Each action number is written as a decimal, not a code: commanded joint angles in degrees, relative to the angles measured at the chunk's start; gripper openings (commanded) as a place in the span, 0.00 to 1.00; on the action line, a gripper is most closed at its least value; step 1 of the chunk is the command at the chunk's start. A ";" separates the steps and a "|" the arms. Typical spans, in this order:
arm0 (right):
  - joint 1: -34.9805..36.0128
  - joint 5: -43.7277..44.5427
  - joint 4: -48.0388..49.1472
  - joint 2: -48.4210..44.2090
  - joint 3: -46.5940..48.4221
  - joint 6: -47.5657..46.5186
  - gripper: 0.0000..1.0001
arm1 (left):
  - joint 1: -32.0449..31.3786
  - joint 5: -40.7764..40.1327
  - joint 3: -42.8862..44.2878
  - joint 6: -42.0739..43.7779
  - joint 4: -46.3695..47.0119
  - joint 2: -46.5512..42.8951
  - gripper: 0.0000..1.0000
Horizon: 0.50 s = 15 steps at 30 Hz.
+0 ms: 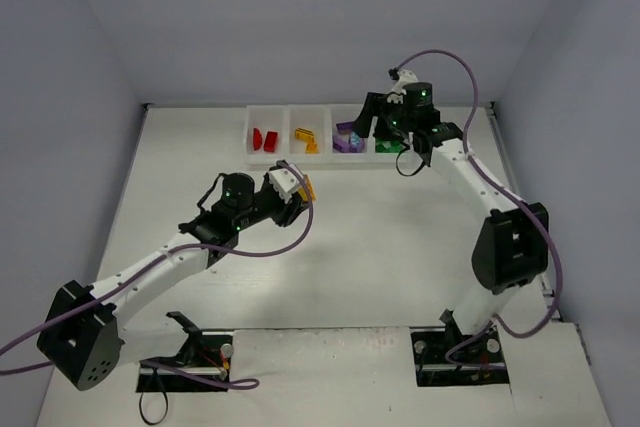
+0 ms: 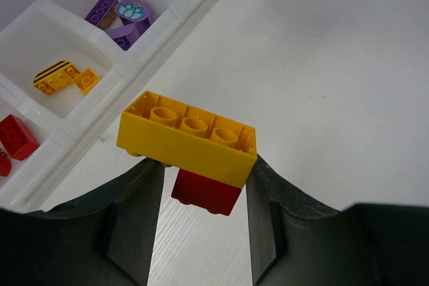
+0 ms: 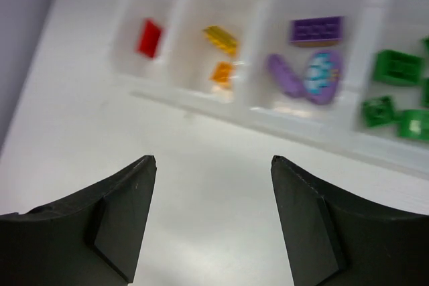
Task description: Sort the legos into containers by color
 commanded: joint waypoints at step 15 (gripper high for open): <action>19.93 -7.66 8.01 -16.73 -13.52 12.67 0.66 | 0.20 -0.32 1.91 1.96 6.30 -0.69 0.00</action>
